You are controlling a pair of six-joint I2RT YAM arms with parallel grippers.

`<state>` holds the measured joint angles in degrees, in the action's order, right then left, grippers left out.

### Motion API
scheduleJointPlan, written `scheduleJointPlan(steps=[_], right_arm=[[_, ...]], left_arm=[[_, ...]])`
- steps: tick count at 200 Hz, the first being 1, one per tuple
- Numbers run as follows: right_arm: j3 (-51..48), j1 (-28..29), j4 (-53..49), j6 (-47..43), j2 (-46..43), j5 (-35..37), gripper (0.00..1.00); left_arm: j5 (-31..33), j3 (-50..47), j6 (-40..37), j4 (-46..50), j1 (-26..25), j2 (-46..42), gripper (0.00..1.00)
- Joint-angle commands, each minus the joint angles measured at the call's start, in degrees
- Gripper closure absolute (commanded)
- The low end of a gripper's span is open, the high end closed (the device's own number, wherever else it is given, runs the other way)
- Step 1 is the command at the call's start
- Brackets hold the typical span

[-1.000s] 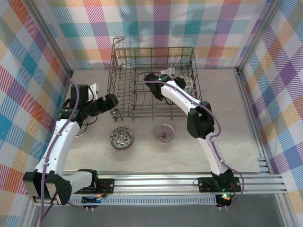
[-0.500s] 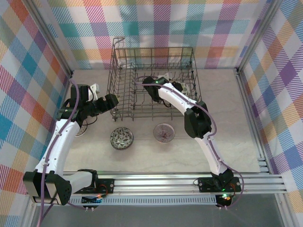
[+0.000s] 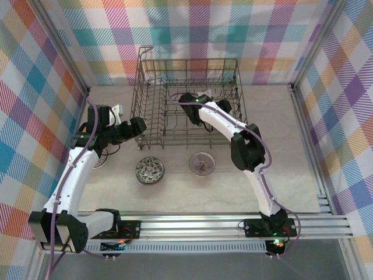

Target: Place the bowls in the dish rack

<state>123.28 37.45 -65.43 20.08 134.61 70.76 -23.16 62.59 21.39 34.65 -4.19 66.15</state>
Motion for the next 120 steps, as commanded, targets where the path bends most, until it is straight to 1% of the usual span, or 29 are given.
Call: scheduleJointPlan(steps=[1, 9, 20, 39, 54, 70, 120], right_arm=[[-2.3, 2.01, 4.8, -0.4, -1.43, -8.3, 0.32], [-2.89, 2.09, 5.38, -0.82, -2.47, -8.99, 0.29], [-3.76, 2.11, 5.82, -1.33, -3.94, -10.43, 0.2], [-6.54, 2.38, 8.08, -3.25, -7.5, -14.06, 0.12], [-10.34, 2.99, 10.92, -4.93, -11.21, -15.87, 0.08], [-14.78, 3.41, 14.16, -5.5, -15.56, -17.95, 0.07], [-26.26, 3.92, 18.45, -4.58, -28.19, -23.42, 0.06]], left_arm=[[-1.59, -0.2, -0.14, 1.44, 0.4, -0.5, 0.15], [-1.46, 0.11, -0.21, 1.68, 0.11, -0.42, 0.14], [-1.41, 0.51, -0.26, 1.98, -0.56, -0.46, 0.14], [-0.51, 0.5, -0.12, 2.34, -2.23, -0.51, 0.14], [-0.01, -0.02, 0.32, 2.44, -3.94, -0.59, 0.14], [0.58, -0.82, 0.41, 2.42, -6.01, -0.41, 0.14], [5.26, -1.27, 0.67, 4.36, -10.9, -0.57, 0.14]])
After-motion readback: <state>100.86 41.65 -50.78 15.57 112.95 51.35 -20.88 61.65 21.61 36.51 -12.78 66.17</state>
